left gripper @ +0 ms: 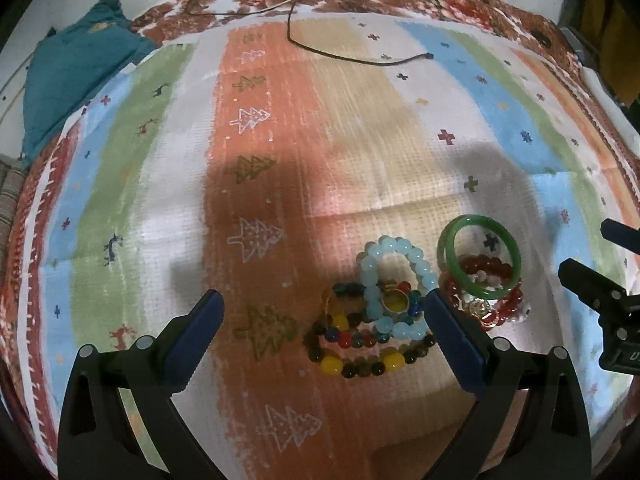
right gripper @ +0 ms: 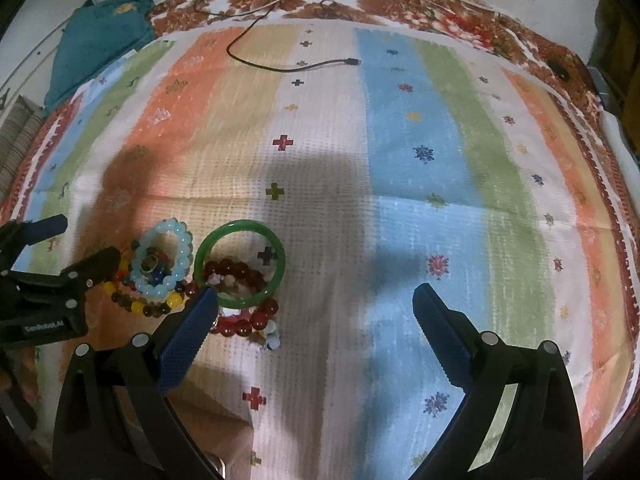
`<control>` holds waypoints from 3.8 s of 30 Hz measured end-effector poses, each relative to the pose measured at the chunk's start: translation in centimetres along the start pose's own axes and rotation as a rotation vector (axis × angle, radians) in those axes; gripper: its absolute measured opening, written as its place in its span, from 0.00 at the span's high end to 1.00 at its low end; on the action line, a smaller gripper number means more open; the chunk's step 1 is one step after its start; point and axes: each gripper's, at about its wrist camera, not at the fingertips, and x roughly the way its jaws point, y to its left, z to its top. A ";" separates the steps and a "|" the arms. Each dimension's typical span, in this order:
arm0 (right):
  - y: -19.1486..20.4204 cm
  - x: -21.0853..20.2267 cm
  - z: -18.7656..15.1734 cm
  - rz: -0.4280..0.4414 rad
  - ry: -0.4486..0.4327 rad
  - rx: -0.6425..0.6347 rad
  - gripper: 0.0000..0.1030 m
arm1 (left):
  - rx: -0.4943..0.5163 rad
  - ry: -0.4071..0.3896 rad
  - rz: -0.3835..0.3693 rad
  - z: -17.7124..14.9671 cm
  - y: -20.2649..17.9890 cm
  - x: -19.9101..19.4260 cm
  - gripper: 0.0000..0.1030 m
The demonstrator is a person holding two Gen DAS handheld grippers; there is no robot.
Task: Organize jewelry
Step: 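Move both grippers past the silver tin toward the bracelets, then grasp the light blue bead bracelet with the left gripper while the right grasps the green bangle, then lift and carry both bracelets over the silver tin with both grippers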
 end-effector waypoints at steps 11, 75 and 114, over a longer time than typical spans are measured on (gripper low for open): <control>0.3 3.4 1.1 0.000 0.048 -0.003 0.04 | 0.017 0.042 -0.018 0.6 -0.3 2.6 0.15; 1.7 -2.9 -1.0 0.055 -0.071 -0.049 0.91 | 0.040 -0.091 -0.128 -1.2 -2.4 -7.4 0.90; 3.2 -11.5 -7.6 0.093 -0.199 -0.106 0.91 | 0.046 -0.230 -0.230 -7.7 -3.3 -15.6 0.90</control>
